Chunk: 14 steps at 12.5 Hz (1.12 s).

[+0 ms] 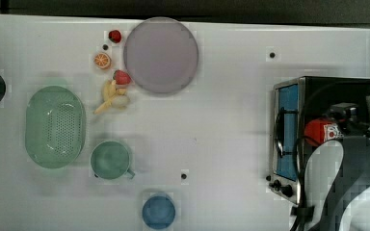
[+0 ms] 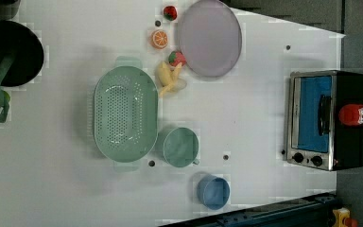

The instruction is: Pick Ketchup from oven and place it on table.

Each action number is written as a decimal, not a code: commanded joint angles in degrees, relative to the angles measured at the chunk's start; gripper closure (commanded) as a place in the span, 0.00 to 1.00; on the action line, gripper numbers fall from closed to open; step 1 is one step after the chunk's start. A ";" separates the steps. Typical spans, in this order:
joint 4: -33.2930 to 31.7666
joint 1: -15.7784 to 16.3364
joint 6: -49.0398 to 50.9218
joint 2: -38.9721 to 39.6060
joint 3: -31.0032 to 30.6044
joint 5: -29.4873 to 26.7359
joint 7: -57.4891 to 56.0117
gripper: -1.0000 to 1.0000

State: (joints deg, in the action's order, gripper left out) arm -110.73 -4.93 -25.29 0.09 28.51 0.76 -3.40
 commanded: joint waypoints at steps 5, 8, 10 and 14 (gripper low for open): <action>3.77 -1.79 -8.53 11.14 4.64 -9.03 1.55 0.00; 4.16 -2.90 -8.70 15.54 4.89 -12.39 1.58 0.00; 4.31 -3.24 -8.94 17.46 4.91 -14.56 1.66 0.00; 4.39 -3.42 -9.45 19.23 4.97 -15.38 1.66 0.00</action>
State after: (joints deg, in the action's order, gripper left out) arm -107.65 -7.97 -33.74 21.67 32.93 -14.24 -3.28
